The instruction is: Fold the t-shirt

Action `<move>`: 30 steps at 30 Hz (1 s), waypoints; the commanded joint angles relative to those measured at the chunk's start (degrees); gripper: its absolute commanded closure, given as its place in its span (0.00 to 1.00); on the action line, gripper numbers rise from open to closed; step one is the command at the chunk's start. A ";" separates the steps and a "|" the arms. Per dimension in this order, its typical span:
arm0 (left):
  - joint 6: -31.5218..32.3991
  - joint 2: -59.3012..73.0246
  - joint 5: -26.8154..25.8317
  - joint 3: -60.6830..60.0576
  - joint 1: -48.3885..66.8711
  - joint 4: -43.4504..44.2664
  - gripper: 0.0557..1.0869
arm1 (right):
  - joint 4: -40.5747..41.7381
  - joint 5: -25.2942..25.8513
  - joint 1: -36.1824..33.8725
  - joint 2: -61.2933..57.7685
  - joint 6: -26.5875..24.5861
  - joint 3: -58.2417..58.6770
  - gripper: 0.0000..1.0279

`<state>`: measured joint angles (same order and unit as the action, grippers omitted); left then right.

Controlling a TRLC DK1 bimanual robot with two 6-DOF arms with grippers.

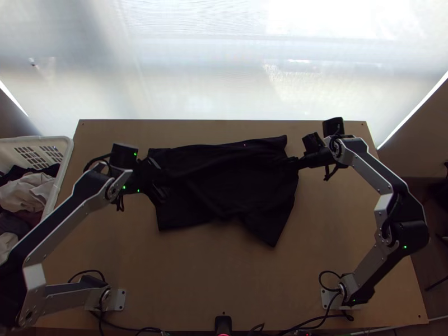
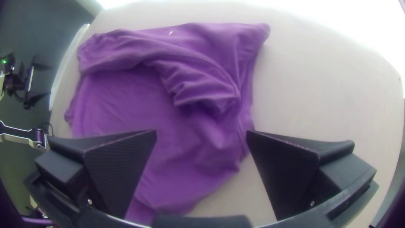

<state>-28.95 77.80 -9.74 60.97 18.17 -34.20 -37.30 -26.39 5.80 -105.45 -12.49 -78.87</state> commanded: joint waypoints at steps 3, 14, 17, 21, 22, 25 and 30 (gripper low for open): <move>1.70 -11.62 9.56 -11.31 12.76 1.50 0.04 | -2.60 5.12 5.97 15.36 -5.88 13.74 0.05; -2.69 -18.12 21.78 -23.53 24.89 11.34 0.04 | 0.91 20.77 19.69 36.54 -11.68 32.29 0.04; -7.09 -17.86 26.35 -28.01 27.70 18.81 0.04 | 3.72 24.46 19.69 39.88 -14.49 35.54 0.04; -8.76 -17.24 26.52 -30.65 29.37 20.40 0.04 | 7.06 27.10 20.12 41.99 -17.83 40.11 0.05; -8.84 -17.33 26.88 -31.44 30.61 20.48 0.04 | 7.68 27.97 20.56 42.78 -18.80 41.43 0.05; -9.81 -17.95 27.93 -33.11 30.96 20.66 0.05 | 9.70 30.61 21.97 46.65 -21.26 45.38 0.05; -11.48 -17.77 28.72 -34.69 30.87 21.80 0.05 | 11.37 32.54 22.67 49.73 -22.49 48.28 0.05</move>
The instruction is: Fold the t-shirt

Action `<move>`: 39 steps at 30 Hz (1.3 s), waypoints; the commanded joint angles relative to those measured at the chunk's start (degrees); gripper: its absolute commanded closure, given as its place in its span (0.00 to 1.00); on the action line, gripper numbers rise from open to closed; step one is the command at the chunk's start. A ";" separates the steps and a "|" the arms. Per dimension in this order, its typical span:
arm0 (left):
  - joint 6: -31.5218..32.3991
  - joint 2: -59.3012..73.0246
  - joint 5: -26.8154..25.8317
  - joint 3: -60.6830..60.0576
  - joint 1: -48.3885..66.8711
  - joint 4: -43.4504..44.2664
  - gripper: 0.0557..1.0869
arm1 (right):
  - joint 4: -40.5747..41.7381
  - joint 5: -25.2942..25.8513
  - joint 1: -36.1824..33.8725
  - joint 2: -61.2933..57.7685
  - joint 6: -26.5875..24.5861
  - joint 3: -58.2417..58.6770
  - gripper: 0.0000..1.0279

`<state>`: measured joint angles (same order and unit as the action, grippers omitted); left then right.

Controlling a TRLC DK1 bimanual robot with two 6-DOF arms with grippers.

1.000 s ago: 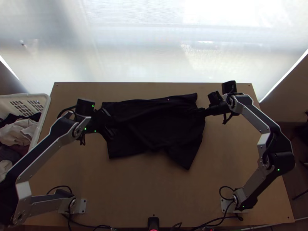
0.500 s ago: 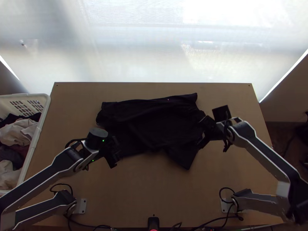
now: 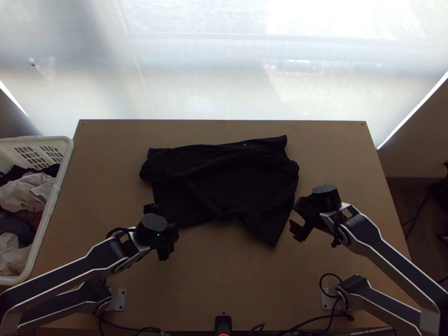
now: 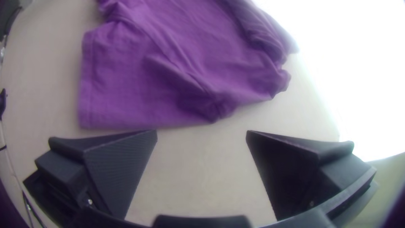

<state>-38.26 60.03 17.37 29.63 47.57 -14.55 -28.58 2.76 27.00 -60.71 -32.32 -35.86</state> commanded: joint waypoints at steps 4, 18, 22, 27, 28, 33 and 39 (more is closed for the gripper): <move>-3.58 1.14 2.06 -5.19 -0.02 4.88 0.05 | 3.09 5.58 3.76 5.95 -1.79 5.45 0.05; -7.27 5.89 1.44 -5.81 -6.35 10.33 0.05 | 18.29 8.05 5.95 -1.69 -6.09 9.58 0.05; -7.09 7.82 0.92 -5.55 -6.35 11.82 0.05 | 22.69 8.05 6.04 -6.35 -6.97 8.61 0.05; -7.18 7.91 1.00 -5.37 -7.32 12.79 0.15 | 24.62 8.05 6.57 -9.17 -6.97 7.82 0.06; -7.18 7.47 1.00 -5.46 -7.32 12.79 0.21 | 25.59 8.05 6.57 -9.52 -7.15 7.91 0.06; -7.79 6.59 0.83 -5.37 -8.20 12.17 0.53 | 30.51 8.13 6.39 -13.47 -7.59 7.47 0.07; -7.71 6.24 -0.84 -5.37 -8.72 10.50 0.71 | 33.32 8.05 6.39 -19.71 -7.67 4.66 0.25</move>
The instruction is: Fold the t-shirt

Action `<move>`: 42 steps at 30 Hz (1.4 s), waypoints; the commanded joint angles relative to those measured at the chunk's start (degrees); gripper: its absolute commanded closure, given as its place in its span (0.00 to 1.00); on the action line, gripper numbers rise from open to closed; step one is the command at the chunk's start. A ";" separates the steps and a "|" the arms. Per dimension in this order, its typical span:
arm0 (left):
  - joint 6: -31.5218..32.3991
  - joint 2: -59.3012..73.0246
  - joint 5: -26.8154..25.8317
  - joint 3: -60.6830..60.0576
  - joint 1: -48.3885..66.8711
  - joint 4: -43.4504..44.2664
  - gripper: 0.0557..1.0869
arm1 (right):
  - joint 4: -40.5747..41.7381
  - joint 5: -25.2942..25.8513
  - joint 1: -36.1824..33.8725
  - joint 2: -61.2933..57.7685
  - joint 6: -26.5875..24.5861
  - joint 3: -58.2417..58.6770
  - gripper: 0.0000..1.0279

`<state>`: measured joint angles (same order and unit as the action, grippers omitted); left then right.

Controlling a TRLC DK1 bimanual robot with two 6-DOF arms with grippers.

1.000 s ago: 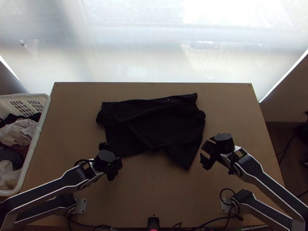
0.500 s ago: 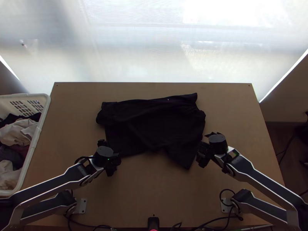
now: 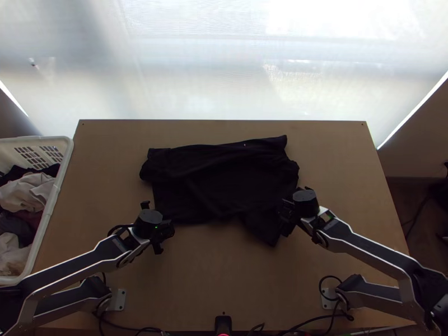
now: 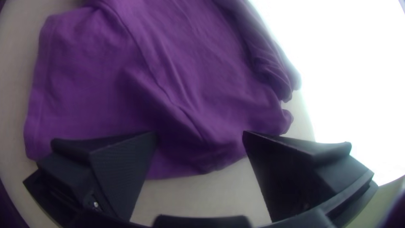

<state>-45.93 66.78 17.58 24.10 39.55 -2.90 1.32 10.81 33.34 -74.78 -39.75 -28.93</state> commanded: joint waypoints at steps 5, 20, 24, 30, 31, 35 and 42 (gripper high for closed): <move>-0.47 -1.39 -2.29 0.51 -2.28 -2.73 0.86 | 3.16 -0.17 0.14 -6.08 -0.95 -2.98 0.55; 1.81 -8.16 -10.03 2.89 -7.91 -15.47 0.96 | -10.99 -5.27 3.22 -0.45 6.79 -4.03 0.97; 2.34 -12.91 -11.52 2.71 -8.44 -21.54 0.96 | -16.70 -6.68 3.22 3.50 9.16 -3.94 0.97; 2.87 -20.55 -11.78 1.39 -8.44 -28.66 0.96 | -22.15 -7.20 4.10 9.74 12.06 -2.54 0.97; 2.78 -21.61 -11.78 1.30 -8.70 -29.89 0.96 | -23.03 -7.20 4.36 10.54 12.68 -2.36 0.97; 2.34 -26.88 -12.13 1.65 -9.93 -35.78 0.96 | -28.48 -7.47 6.47 15.55 14.52 -1.57 0.97; 1.37 -35.67 -12.75 0.95 -11.60 -44.65 0.96 | -37.01 -8.87 7.79 23.63 17.33 -0.25 0.97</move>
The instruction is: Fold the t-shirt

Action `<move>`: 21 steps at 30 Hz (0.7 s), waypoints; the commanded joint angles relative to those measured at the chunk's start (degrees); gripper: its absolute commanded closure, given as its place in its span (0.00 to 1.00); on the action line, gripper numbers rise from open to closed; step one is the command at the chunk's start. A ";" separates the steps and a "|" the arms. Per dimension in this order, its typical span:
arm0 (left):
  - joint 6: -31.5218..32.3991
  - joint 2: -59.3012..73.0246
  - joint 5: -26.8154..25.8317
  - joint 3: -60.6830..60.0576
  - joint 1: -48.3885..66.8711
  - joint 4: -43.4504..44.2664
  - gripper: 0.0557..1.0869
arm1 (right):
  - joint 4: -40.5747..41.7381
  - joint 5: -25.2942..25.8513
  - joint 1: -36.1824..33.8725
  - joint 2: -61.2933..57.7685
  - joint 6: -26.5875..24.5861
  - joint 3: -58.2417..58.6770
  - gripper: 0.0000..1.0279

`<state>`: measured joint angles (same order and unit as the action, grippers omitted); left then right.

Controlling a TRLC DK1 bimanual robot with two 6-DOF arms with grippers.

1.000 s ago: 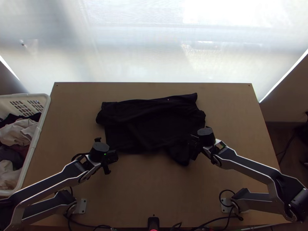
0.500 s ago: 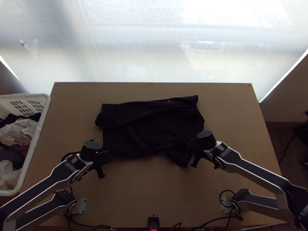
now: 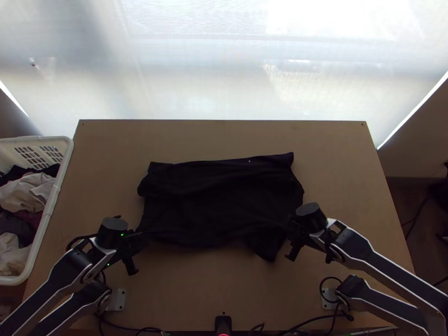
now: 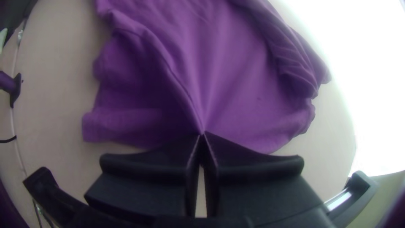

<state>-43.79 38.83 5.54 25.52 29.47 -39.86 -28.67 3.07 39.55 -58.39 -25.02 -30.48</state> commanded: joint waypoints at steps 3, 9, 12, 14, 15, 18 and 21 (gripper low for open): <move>-0.77 -10.70 -0.88 -0.38 -1.61 -10.42 0.96 | -9.74 -2.54 1.93 9.35 3.04 1.30 0.97; -3.14 -10.70 -0.79 -0.21 -3.72 -7.43 0.96 | -11.15 -4.57 -0.44 7.24 2.43 -3.45 0.97; -4.64 -5.52 -1.15 -0.12 -5.48 -1.63 0.96 | -9.65 -6.15 -3.78 3.81 1.37 -7.05 0.97; -4.64 -1.12 -1.15 1.02 -5.92 2.50 0.96 | -8.51 -6.41 -5.27 1.09 0.14 -9.33 0.97; -4.64 1.07 -1.32 2.08 -6.27 4.00 0.96 | -7.72 -6.41 -6.06 -0.41 -0.21 -10.39 0.97; -4.46 7.58 -2.55 6.30 -7.33 6.72 0.96 | -6.84 -7.38 -8.26 -4.80 -1.62 -13.73 0.97; -3.32 13.91 -2.99 11.40 -8.29 8.30 0.96 | -5.52 -7.64 -10.19 -8.23 -2.32 -16.37 0.97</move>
<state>-47.81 41.12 3.68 29.47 23.49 -36.86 -36.51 -3.40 33.71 -59.44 -25.50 -40.71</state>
